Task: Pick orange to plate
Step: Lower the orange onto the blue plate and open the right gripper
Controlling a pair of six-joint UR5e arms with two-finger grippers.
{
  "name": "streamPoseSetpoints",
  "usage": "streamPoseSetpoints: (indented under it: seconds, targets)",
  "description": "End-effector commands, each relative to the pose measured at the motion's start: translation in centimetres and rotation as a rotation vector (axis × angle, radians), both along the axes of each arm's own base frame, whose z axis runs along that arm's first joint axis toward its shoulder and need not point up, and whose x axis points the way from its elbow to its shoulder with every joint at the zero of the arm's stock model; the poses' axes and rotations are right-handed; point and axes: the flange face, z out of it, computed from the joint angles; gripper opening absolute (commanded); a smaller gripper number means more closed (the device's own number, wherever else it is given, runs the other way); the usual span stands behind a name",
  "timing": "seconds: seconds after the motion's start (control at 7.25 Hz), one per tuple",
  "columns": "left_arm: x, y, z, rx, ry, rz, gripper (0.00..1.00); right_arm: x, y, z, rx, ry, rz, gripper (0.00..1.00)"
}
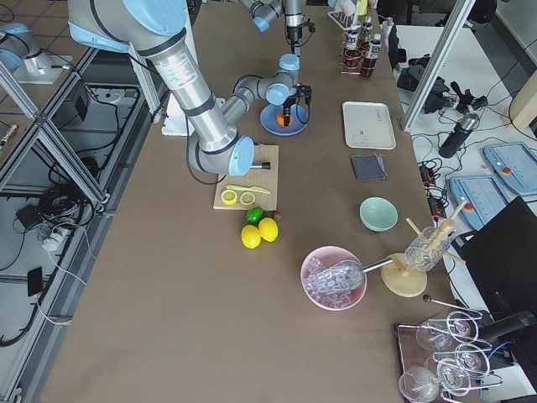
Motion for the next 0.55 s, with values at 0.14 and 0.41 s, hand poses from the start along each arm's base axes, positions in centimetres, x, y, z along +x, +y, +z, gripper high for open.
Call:
streamPoseSetpoints:
  seconds: [0.14, 0.41]
  targets:
    - [0.0, 0.0, -0.1, -0.002, 0.001, -0.002, 0.97, 0.5, -0.1, -1.8, 0.002, -0.040, 0.017, 1.00]
    - [-1.3, -1.1, 0.7, -0.013, -0.019, -0.019, 0.97, 11.0, -2.5, -4.1, -0.043, -0.061, 0.035, 1.00]
